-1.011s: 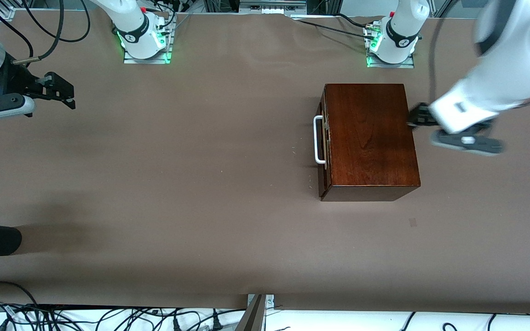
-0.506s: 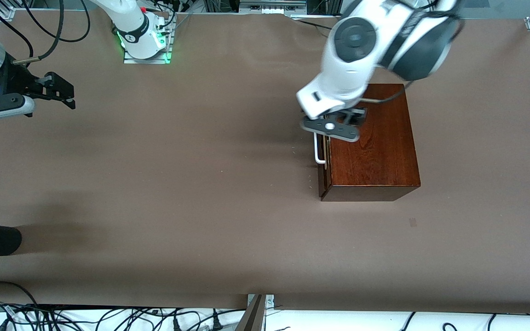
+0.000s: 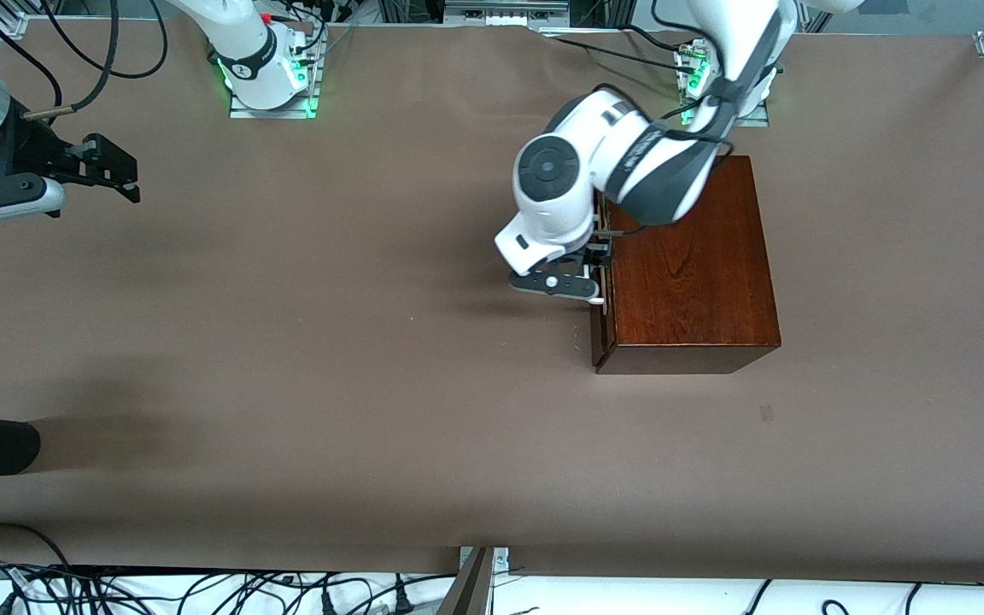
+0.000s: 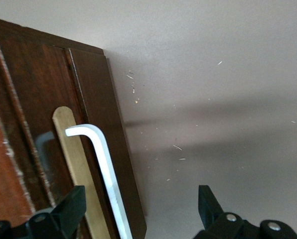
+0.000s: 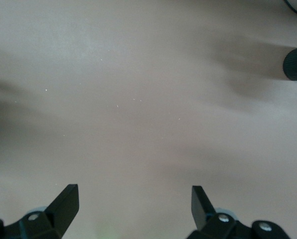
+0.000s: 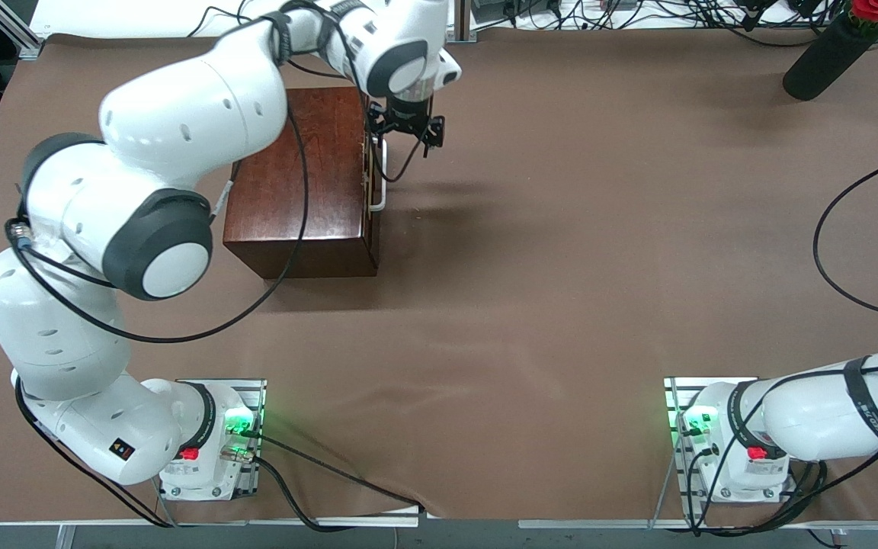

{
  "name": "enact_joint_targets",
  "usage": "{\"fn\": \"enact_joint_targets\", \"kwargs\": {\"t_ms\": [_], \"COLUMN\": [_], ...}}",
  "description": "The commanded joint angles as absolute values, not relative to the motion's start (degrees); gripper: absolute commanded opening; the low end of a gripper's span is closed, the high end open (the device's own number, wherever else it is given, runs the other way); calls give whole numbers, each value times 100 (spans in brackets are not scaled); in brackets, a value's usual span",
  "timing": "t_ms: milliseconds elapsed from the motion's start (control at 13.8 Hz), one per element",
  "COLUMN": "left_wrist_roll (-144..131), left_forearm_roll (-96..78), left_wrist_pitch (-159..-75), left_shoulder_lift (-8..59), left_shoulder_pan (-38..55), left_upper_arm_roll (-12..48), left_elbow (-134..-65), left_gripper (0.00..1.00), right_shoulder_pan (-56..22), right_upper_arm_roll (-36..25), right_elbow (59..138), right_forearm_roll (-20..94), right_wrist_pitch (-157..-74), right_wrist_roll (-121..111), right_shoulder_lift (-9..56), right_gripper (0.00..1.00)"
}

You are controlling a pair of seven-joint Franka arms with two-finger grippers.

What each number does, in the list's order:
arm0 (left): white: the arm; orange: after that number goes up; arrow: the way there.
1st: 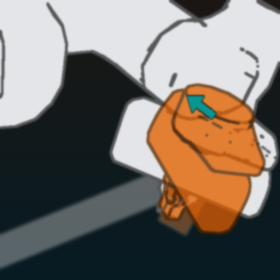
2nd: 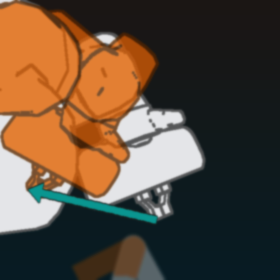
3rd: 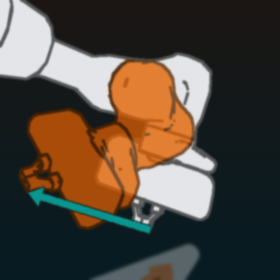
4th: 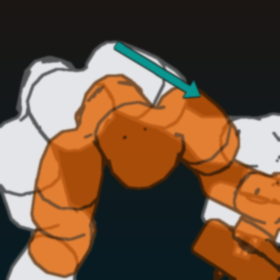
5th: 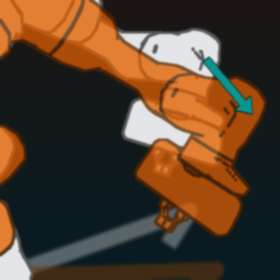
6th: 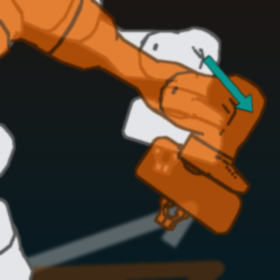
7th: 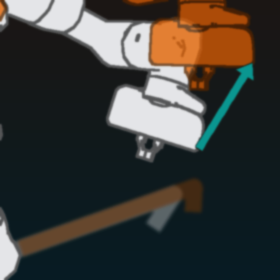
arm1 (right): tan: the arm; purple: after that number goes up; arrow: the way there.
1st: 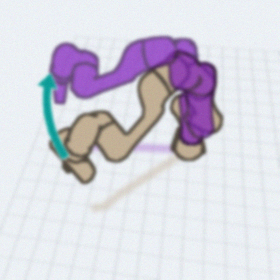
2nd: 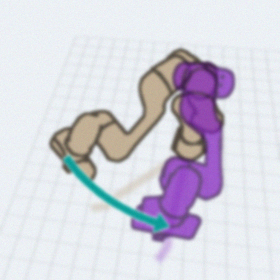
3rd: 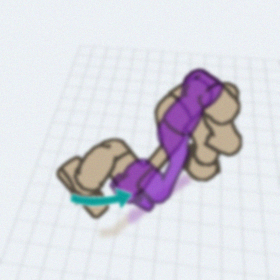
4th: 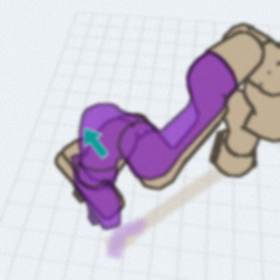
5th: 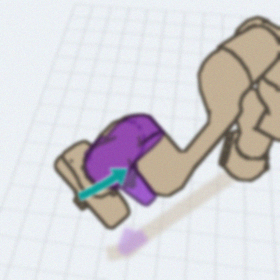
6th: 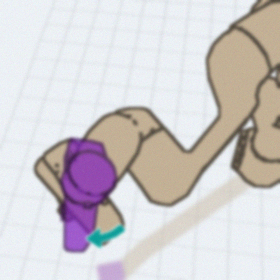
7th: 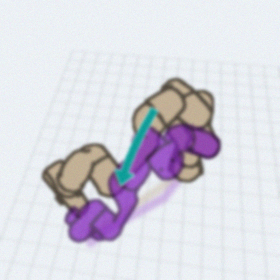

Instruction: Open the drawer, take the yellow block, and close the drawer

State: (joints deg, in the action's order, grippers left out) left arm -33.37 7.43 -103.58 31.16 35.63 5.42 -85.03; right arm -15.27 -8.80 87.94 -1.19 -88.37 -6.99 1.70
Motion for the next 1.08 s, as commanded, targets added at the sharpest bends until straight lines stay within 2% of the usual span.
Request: {"fn": "enact_joint_targets", "kwargs": {"t_ms": [0,361,1011], "left_wrist_roll": [-3498,-3998,-4525], "left_forearm_roll": [1115,1520,1811], "left_wrist_pitch": [-10257,-10222,-10178], "left_shoulder_lift": [3234,3445,3366], "left_shoulder_pan": [3726,3902,3990], "left_upper_arm_roll": [475,475,475], "left_elbow": [-8323,-8350,-8868], "left_gripper": [100,100,100], "right_shoulder_pan": [-1529,-1529,-1529], "right_upper_arm_roll": [-870,-870,-870], "right_elbow": [8745,8745,8754], "right_forearm_roll": [-105,-105,-105], "right_wrist_pitch": [-8780,-8771,-8771], "right_wrist_roll": [-633,-633,-633], "right_shoulder_lift": [158,149,149], "right_gripper": [100,100,100]}}
